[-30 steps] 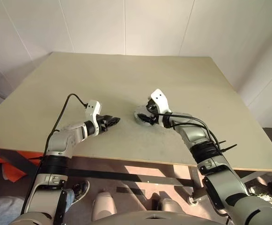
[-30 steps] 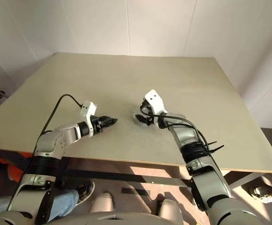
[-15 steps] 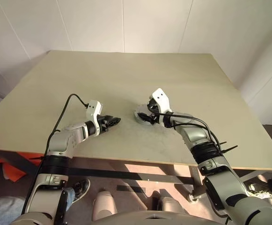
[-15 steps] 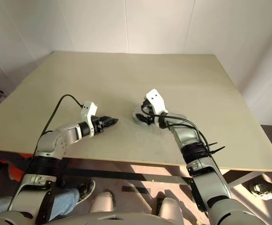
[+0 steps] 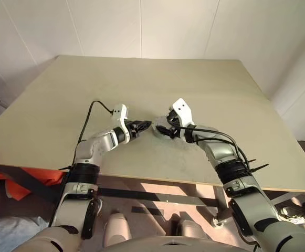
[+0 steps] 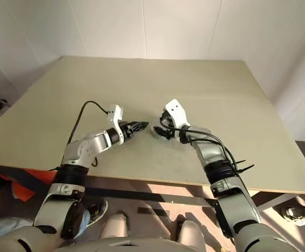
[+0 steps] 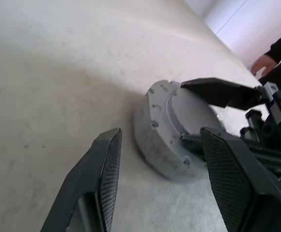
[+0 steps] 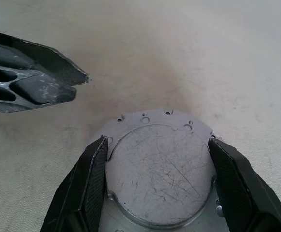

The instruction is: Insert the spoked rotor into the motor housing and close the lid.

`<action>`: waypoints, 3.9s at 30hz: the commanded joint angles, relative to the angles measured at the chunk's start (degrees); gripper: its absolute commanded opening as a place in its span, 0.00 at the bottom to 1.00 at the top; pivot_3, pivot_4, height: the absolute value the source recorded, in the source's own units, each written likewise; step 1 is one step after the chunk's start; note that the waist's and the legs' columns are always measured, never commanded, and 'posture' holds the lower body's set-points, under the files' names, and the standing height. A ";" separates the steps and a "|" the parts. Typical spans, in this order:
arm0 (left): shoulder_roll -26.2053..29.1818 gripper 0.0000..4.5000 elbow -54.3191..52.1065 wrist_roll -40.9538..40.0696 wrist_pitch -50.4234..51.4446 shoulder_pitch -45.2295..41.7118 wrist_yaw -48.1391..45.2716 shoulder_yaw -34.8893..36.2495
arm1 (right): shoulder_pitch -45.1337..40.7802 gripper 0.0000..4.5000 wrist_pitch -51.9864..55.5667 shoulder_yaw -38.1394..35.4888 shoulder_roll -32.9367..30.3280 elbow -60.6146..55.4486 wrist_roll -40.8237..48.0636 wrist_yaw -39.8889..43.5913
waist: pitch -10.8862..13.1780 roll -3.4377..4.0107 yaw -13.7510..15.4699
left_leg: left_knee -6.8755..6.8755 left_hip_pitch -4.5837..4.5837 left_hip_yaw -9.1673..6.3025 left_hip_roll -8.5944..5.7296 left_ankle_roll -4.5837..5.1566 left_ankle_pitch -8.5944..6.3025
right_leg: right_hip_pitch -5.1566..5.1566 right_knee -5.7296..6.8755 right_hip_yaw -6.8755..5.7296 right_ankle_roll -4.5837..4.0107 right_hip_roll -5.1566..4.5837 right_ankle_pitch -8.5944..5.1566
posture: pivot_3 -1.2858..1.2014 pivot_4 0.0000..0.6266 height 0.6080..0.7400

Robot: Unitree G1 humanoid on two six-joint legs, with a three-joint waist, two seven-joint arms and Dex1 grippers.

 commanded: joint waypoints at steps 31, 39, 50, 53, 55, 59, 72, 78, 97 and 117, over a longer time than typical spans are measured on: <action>-5.56 0.00 21.98 -2.51 3.63 -12.40 6.46 6.39 | 3.64 0.71 4.87 -2.00 -2.66 -1.77 -2.16 -2.28 | -0.41 -0.76 0.31 | 0.59 0.00 0.00 0.00 -0.20 0.13 | 0.07 1.53 0.62 0.11 0.14 0.19 | 0.52 0.00 1.00; -5.26 0.00 22.17 -2.47 3.78 -12.59 6.31 6.52 | 4.15 0.99 4.91 -1.55 -2.64 -3.84 -0.89 0.43 | -0.42 -0.78 0.38 | 0.59 -0.03 -0.02 0.00 -0.20 0.13 | 0.08 1.53 0.61 0.12 0.13 0.19 | 0.52 0.00 1.00; -5.12 0.00 23.15 -2.36 3.42 -13.44 6.04 6.55 | 7.23 1.00 8.58 -3.10 -5.62 -16.91 5.23 9.45 | -0.52 -0.80 0.46 | 0.76 -0.02 -0.04 0.10 0.08 0.72 | 0.09 1.98 0.63 -0.08 0.17 0.55 | 0.52 0.00 1.00; -5.12 0.00 23.65 -2.31 3.28 -13.74 5.82 6.53 | 7.01 1.00 9.52 -4.46 -6.21 -19.01 6.54 10.01 | -0.52 -0.80 0.48 | 0.74 -0.35 -0.04 0.10 0.08 0.73 | -0.20 1.97 0.61 0.08 0.20 0.44 | 0.52 0.00 1.00; -5.20 0.00 23.88 -2.40 3.35 -13.94 5.47 6.51 | 6.72 1.00 10.46 -5.71 -6.51 -20.52 7.78 10.20 | -0.51 -0.80 0.56 | 0.73 -0.50 -0.04 0.09 0.13 0.69 | -0.28 1.96 0.60 0.07 0.21 0.44 | 0.52 0.00 1.00; -5.44 0.00 23.87 -2.73 3.42 -14.22 4.53 6.50 | 6.30 1.00 11.78 -6.76 -7.05 -21.62 8.52 10.12 | -0.50 -0.80 0.72 | 0.81 -0.90 -0.04 0.07 0.33 0.77 | -0.62 1.97 0.60 0.07 0.19 0.44 | 0.52 0.00 1.00; -5.43 0.00 22.55 -3.27 2.42 -14.02 3.21 7.21 | 6.37 1.00 11.30 -6.07 -6.52 -20.17 7.38 9.11 | -0.49 -0.79 1.79 | 1.38 -0.89 -0.06 0.12 0.15 0.71 | -0.61 2.40 0.67 0.07 0.14 0.44 | 0.52 0.00 1.00; -3.96 0.00 23.50 -4.45 -1.99 -15.04 4.38 11.35 | 6.27 1.00 11.31 -6.68 -6.67 -19.96 7.65 8.89 | -0.49 -0.79 1.74 | 1.64 -0.88 -0.08 0.14 0.16 0.69 | -0.58 2.53 0.71 0.07 0.14 0.45 | 0.52 0.00 1.00; -6.13 0.00 18.75 -5.32 2.25 -13.57 -1.45 7.81 | 9.53 1.00 28.96 -27.60 -5.89 -26.49 19.35 -7.21 | -0.49 -0.77 1.87 | 1.69 -0.88 -0.09 0.14 0.18 0.69 | -0.58 2.56 0.72 0.07 0.14 0.45 | 0.52 0.00 1.00; -6.44 0.00 21.08 -3.35 3.71 -12.97 -1.32 4.29 | 7.30 1.00 70.07 -54.94 10.63 -32.88 47.22 -28.67 | -0.71 -0.26 2.09 | 1.59 -0.75 -0.09 0.14 0.04 0.75 | -0.55 2.59 0.74 0.11 0.13 0.46 | 0.52 0.00 1.00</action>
